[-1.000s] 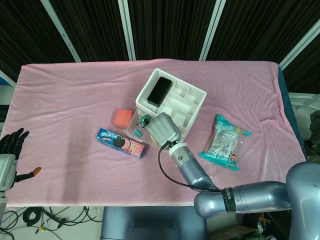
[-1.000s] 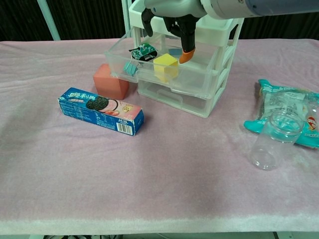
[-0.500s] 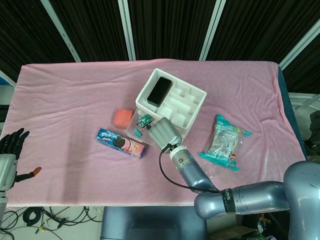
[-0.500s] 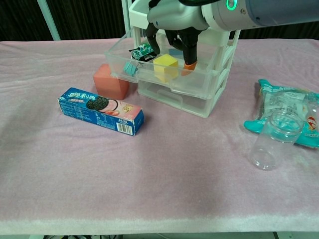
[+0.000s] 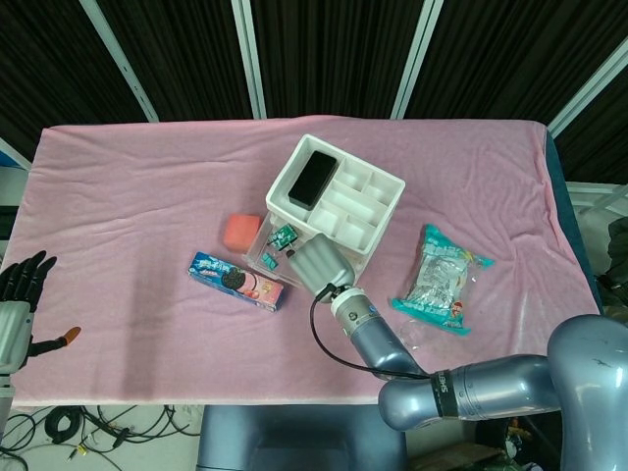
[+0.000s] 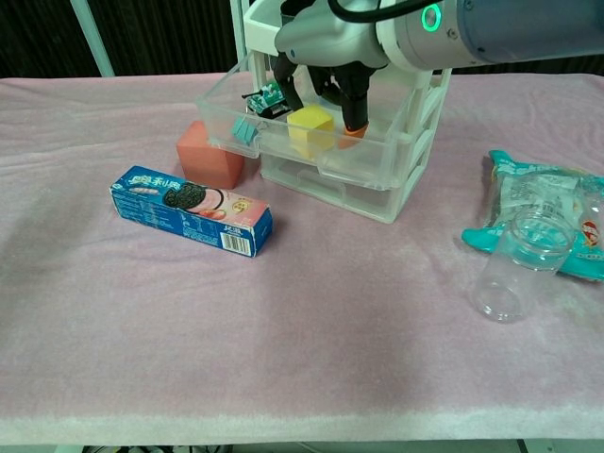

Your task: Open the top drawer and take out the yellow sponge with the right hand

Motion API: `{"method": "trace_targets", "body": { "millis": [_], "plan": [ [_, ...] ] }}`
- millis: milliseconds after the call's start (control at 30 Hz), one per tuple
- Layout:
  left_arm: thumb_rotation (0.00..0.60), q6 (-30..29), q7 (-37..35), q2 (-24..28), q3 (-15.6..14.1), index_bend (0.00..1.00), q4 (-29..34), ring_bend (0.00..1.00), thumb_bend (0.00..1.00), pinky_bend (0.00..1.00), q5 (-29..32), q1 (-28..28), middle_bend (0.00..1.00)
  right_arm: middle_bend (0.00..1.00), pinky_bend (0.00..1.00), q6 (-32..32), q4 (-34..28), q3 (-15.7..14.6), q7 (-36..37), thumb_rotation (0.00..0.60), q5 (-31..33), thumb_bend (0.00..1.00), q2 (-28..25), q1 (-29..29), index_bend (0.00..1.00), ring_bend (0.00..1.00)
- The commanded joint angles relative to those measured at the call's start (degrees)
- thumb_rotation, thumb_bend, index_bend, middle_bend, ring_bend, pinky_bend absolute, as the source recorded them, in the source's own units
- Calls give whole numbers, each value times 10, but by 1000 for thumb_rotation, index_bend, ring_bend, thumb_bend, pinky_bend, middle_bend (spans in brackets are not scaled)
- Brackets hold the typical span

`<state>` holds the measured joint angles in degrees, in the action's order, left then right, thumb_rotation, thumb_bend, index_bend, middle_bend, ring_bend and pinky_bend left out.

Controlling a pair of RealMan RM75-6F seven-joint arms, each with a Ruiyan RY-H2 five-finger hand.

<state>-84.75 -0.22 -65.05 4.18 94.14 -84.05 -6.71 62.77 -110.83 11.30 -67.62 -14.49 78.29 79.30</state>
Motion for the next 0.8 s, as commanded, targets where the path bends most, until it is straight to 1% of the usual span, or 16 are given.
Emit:
{"method": "trace_targets", "body": {
  "millis": [33,333,600,800],
  "plan": [
    [600,0,-1,0,0,0,0,0,0,0,1,0,0,803,805,0,3,-2,6,600,0,182,3,1,439,873],
    [600,3,-2,1,1,0,2,0,0,0,3,-1,0,805,805,5,6,-11,15,600,-7,319,5,6,543,873],
    [600,4,-2,1,1,0,3,0,0,0,4,-2,0,805,805,12,-5,-9,23,600,-11,325,-6,11,564,873],
    [600,4,-2,1,2,0,3,0,0,0,4,-2,0,805,805,23,-24,-2,35,600,-21,330,-27,9,565,873]
  ]
}}
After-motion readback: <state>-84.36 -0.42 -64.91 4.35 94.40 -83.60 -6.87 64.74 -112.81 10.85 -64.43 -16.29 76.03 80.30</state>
